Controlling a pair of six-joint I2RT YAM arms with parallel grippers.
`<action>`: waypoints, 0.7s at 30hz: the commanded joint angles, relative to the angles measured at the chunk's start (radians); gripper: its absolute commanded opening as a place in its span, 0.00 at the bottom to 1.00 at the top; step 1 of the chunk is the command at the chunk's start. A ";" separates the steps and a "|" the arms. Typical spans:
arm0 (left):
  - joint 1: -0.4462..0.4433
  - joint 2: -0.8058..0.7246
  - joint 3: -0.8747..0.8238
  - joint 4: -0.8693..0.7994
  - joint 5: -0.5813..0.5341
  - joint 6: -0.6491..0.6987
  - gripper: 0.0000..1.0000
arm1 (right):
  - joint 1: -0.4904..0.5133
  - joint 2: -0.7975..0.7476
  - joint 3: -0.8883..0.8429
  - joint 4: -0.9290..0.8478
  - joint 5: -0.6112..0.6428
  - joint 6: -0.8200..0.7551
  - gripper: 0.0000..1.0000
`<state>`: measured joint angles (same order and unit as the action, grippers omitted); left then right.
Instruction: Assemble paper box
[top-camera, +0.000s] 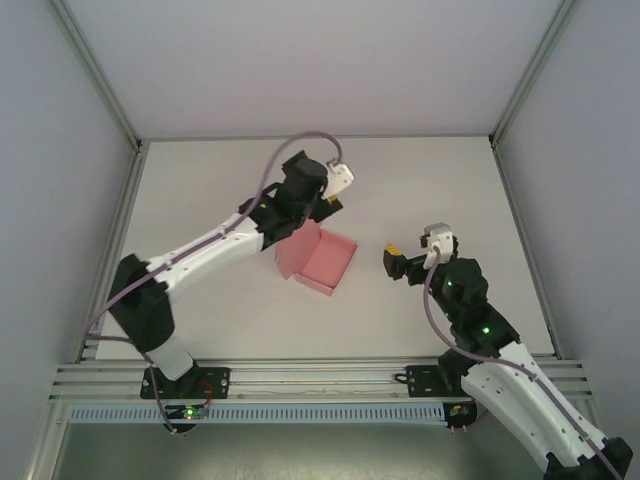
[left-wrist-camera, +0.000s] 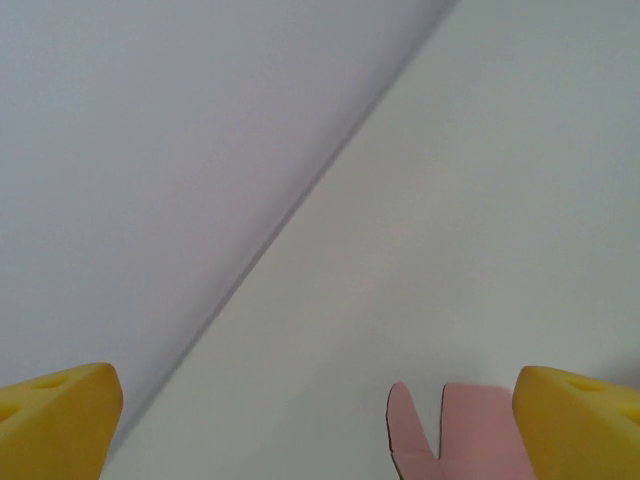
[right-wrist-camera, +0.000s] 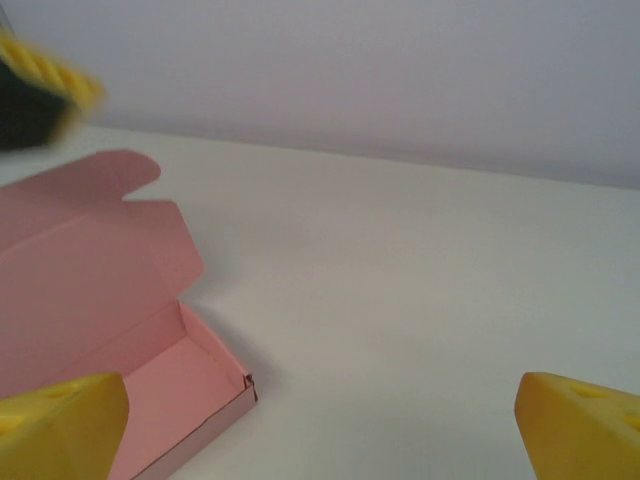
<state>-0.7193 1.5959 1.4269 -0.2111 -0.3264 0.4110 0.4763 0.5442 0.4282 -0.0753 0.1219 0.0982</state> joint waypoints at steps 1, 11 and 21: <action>0.063 -0.072 0.010 -0.151 0.029 -0.374 1.00 | -0.011 0.127 0.064 0.052 -0.098 -0.023 0.98; 0.155 -0.323 -0.264 -0.332 -0.186 -0.803 1.00 | -0.014 0.820 0.435 -0.011 -0.355 -0.175 0.92; 0.230 -0.387 -0.416 -0.390 -0.208 -0.921 1.00 | 0.007 1.166 0.673 -0.113 -0.365 -0.221 0.71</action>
<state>-0.5007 1.2167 1.0206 -0.5793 -0.5095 -0.4431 0.4740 1.6913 1.0657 -0.1390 -0.2253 -0.0982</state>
